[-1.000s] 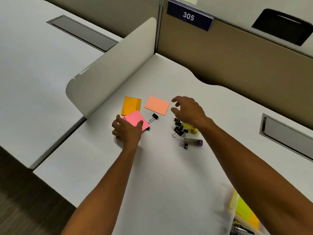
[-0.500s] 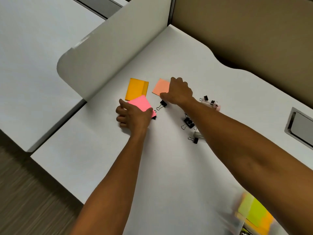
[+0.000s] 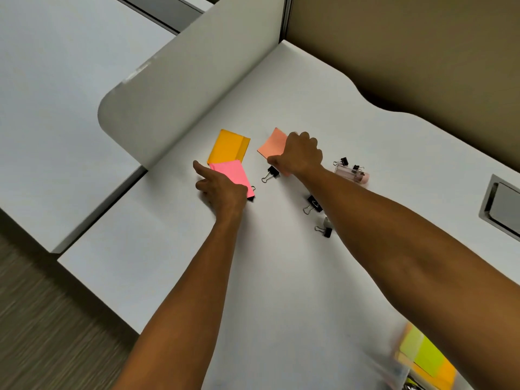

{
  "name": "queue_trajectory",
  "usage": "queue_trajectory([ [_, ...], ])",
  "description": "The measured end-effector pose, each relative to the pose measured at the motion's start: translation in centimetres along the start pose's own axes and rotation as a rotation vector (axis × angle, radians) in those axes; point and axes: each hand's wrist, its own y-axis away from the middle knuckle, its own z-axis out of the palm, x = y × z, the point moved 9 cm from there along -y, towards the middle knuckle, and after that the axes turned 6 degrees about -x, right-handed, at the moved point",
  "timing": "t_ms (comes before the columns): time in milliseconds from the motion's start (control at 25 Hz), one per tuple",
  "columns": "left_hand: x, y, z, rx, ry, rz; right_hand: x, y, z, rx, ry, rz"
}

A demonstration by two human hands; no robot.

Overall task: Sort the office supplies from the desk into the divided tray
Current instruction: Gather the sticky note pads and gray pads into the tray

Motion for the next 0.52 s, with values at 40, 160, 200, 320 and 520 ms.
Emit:
queue_trajectory([
  [40, 0.1, 0.1, -0.1, -0.011, 0.018, -0.001, 0.0, 0.2, 0.0, 0.004, 0.002, 0.002],
  [160, 0.0, 0.2, -0.6, -0.031, 0.023, 0.002, 0.7, 0.7, 0.5, -0.015, -0.006, 0.031],
  [200, 0.0, 0.2, -0.9, -0.034, 0.014, 0.007, 1.0, 0.7, 0.7, -0.027, -0.019, 0.040],
  [320, 0.0, 0.5, -1.4, -0.042, 0.055, 0.036, 1.9, 0.8, 0.9, -0.047, -0.060, 0.062],
  [520, -0.3, 1.5, -2.1, -0.059, 0.188, 0.047, 2.9, 1.2, 1.1, -0.094, -0.153, 0.059],
])
